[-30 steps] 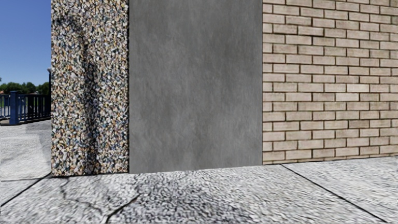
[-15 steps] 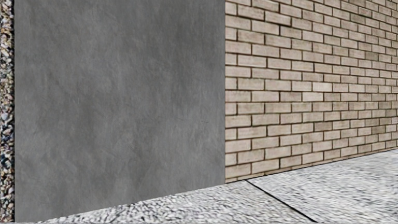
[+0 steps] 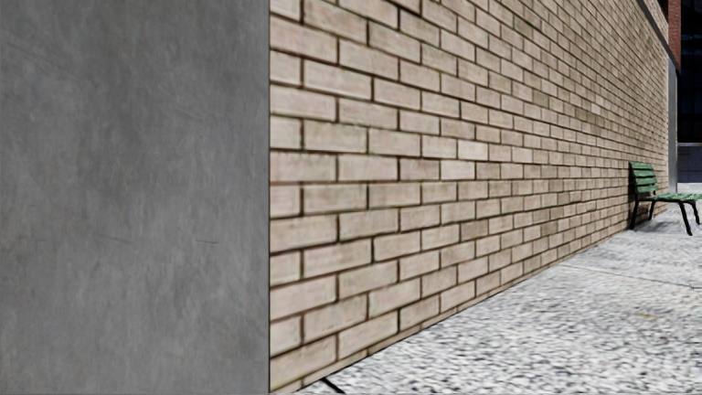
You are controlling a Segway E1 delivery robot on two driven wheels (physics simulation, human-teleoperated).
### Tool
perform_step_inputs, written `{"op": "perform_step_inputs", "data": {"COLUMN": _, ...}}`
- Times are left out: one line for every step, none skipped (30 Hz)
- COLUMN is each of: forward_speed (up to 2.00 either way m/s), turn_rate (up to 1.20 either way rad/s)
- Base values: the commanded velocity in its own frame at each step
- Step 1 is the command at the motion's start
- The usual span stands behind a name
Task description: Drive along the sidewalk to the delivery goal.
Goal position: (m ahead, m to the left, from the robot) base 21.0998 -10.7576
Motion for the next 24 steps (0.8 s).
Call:
{"op": "perform_step_inputs", "data": {"forward_speed": 1.28, "turn_rate": -0.73}}
{"op": "perform_step_inputs", "data": {"forward_speed": 1.28, "turn_rate": -0.73}}
{"op": "perform_step_inputs", "data": {"forward_speed": 1.28, "turn_rate": -0.73}}
{"op": "perform_step_inputs", "data": {"forward_speed": 1.28, "turn_rate": -0.73}}
{"op": "perform_step_inputs", "data": {"forward_speed": 1.28, "turn_rate": -0.73}}
{"op": "perform_step_inputs", "data": {"forward_speed": 1.28, "turn_rate": -0.73}}
{"op": "perform_step_inputs", "data": {"forward_speed": 1.28, "turn_rate": -0.73}}
{"op": "perform_step_inputs", "data": {"forward_speed": 1.28, "turn_rate": -0.73}}
{"op": "perform_step_inputs", "data": {"forward_speed": 1.28, "turn_rate": -0.73}}
{"op": "perform_step_inputs", "data": {"forward_speed": 1.28, "turn_rate": -0.73}}
{"op": "perform_step_inputs", "data": {"forward_speed": 1.28, "turn_rate": -0.73}}
{"op": "perform_step_inputs", "data": {"forward_speed": 1.28, "turn_rate": -0.73}}
{"op": "perform_step_inputs", "data": {"forward_speed": 1.28, "turn_rate": -0.73}}
{"op": "perform_step_inputs", "data": {"forward_speed": 1.28, "turn_rate": -0.73}}
{"op": "perform_step_inputs", "data": {"forward_speed": 1.28, "turn_rate": -0.73}}
{"op": "perform_step_inputs", "data": {"forward_speed": 1.28, "turn_rate": -0.73}}
{"op": "perform_step_inputs", "data": {"forward_speed": 1.28, "turn_rate": -0.73}}
{"op": "perform_step_inputs", "data": {"forward_speed": 1.28, "turn_rate": -0.73}}
{"op": "perform_step_inputs", "data": {"forward_speed": 1.28, "turn_rate": -0.73}}
{"op": "perform_step_inputs", "data": {"forward_speed": 1.28, "turn_rate": -0.73}}
{"op": "perform_step_inputs", "data": {"forward_speed": 1.28, "turn_rate": -0.73}}
{"op": "perform_step_inputs", "data": {"forward_speed": 1.28, "turn_rate": -0.73}}
{"op": "perform_step_inputs", "data": {"forward_speed": 1.28, "turn_rate": -0.73}}
{"op": "perform_step_inputs", "data": {"forward_speed": 1.28, "turn_rate": -0.73}}
